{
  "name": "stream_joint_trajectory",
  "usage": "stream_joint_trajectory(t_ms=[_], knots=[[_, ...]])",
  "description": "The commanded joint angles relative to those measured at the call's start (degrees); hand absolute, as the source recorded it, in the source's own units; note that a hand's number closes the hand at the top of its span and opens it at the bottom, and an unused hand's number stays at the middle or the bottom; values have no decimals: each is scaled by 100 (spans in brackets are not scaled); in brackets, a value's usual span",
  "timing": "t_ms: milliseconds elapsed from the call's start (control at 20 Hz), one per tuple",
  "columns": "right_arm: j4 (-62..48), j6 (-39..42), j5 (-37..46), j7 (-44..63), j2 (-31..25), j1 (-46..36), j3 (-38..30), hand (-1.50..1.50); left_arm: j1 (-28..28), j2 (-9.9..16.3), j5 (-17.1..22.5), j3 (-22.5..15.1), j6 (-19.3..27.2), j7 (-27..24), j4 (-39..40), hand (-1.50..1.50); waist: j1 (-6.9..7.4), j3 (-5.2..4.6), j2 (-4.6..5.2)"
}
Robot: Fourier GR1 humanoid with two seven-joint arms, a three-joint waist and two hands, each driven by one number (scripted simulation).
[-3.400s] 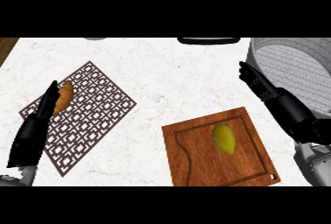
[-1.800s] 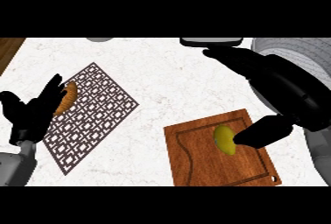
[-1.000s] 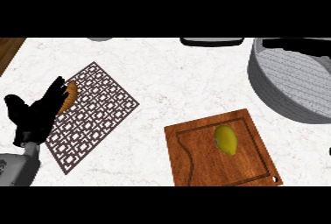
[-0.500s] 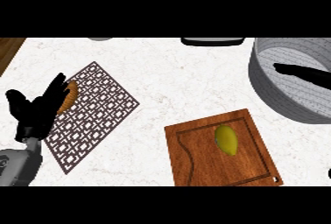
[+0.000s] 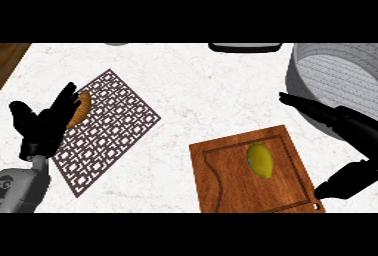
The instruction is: Pick the lemon from the cutting board and place it in the basket
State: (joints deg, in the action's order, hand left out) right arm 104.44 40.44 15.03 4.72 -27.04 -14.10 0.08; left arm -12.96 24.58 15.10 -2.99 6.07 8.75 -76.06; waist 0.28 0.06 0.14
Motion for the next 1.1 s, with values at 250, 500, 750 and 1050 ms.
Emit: stream_joint_trajectory(t_ms=[250,500,750,1050], knots=[[-1588,-985,1269,-992,807,-306,617,-150,-289,-306,-333,112,-108,-27,356,0,-13,-5,-2],[-1777,-1341,2035,-906,1122,-4,1245,-150,-51,-490,-518,41,51,161,-69,0,-3,-4,-7],[-2087,-1182,2185,-1237,970,-78,1029,-150,592,-134,-301,484,-447,467,-977,0,12,-4,-19],[-1834,-735,2113,-1329,906,-99,660,-150,10,-385,-608,744,-583,342,-177,0,-35,-6,-15]])
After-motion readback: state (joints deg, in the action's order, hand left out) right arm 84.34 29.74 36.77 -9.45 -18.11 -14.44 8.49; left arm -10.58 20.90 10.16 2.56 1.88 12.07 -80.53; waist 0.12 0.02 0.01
